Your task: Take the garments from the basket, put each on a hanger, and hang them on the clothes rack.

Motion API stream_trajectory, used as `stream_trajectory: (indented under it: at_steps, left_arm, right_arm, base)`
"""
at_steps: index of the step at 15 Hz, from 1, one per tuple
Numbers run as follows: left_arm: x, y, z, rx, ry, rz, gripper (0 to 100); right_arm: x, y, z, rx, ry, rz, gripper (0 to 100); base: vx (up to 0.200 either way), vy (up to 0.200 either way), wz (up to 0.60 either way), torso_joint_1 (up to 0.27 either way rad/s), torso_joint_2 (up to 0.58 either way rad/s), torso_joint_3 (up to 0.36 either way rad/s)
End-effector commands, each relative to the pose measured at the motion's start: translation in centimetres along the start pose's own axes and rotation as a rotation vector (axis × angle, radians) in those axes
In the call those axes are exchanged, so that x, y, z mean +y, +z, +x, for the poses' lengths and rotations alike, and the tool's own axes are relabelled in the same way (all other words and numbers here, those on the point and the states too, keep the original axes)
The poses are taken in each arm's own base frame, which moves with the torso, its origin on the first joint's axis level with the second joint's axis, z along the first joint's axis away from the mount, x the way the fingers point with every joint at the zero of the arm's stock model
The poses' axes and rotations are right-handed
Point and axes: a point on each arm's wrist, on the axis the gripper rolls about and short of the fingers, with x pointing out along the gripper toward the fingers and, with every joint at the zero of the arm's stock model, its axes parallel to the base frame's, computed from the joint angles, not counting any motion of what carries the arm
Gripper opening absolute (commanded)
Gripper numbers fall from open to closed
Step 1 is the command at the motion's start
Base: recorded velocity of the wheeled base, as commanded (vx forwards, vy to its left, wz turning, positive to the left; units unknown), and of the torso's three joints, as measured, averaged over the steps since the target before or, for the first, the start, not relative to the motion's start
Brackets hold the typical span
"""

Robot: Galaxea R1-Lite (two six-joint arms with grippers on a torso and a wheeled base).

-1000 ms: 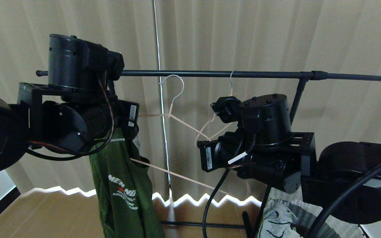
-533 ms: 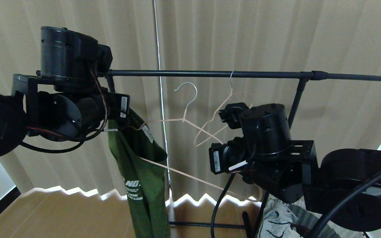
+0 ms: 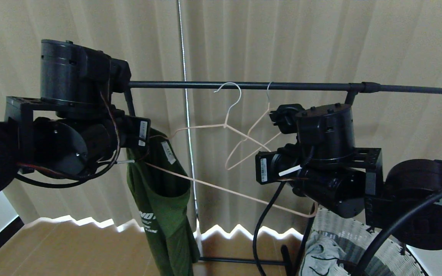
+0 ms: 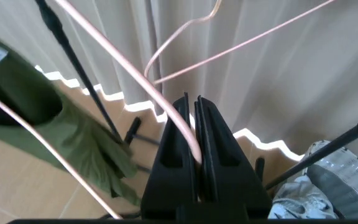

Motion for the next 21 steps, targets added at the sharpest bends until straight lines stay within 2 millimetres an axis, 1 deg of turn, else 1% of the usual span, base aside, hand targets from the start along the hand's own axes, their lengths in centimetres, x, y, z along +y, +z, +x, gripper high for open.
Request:
stream_trajectory:
  at_steps: [1,2,3,4,8,11,13,15,17,19,21]
  left_arm:
    - [-1.3,0.3,-1.2,-0.023,-0.058,0.01,0]
    - [-1.6,0.3,-1.4,-0.027,-0.066,0.012,0]
    - [-2.1,0.6,-1.9,-0.041,-0.089,0.013,0]
    - [-2.2,0.9,-2.0,-0.051,-0.096,0.008,0]
    - [-3.0,1.4,-2.8,-0.081,-0.14,0.004,0]
    - [-3.7,1.7,-3.7,-0.114,-0.263,0.005,0]
    - [-3.5,1.9,-4.6,-0.132,-0.381,0.01,0]
    - [-3.4,2.0,-4.9,-0.142,-0.427,0.019,0]
    - [-3.2,1.6,-5.1,-0.138,-0.478,0.029,0]
    - [-2.7,0.9,-5.9,-0.135,-0.576,0.041,0]
    - [-2.3,0.3,-6.2,-0.127,-0.605,0.052,0]
  right_arm:
    - [0.7,-0.1,1.2,0.005,0.001,-0.003,0]
    - [0.9,-0.1,1.3,0.004,0.004,-0.002,0]
    - [1.8,-0.3,1.5,0.005,0.023,-0.009,0]
    - [2.4,-0.4,1.3,0.005,0.039,-0.016,0]
    - [3.4,-0.7,1.1,0.007,0.069,-0.025,0]
    - [4.2,-0.6,0.7,-0.023,0.104,-0.016,0]
    - [4.2,-0.7,0.7,-0.023,0.105,-0.018,0]
    - [4.1,-0.5,0.6,-0.027,0.106,-0.017,0]
    - [4.1,-0.3,0.3,-0.033,0.11,-0.014,0]
    - [4.0,-0.2,0.2,-0.037,0.11,-0.011,0]
    - [3.9,0.3,-0.3,-0.052,0.116,-0.001,0]
  base:
    - [0.0,0.0,0.0,0.0,0.0,0.0]
    - [0.0,0.0,0.0,0.0,0.0,0.0]
    - [0.0,0.0,0.0,0.0,0.0,0.0]
    - [0.0,0.0,0.0,0.0,0.0,0.0]
    - [0.0,0.0,0.0,0.0,0.0,0.0]
    - [0.0,0.0,0.0,0.0,0.0,0.0]
    - [0.0,0.0,0.0,0.0,0.0,0.0]
    - [0.0,0.0,0.0,0.0,0.0,0.0]
    - [0.0,0.0,0.0,0.0,0.0,0.0]
    - [0.0,0.0,0.0,0.0,0.0,0.0]
    - [0.0,0.0,0.0,0.0,0.0,0.0]
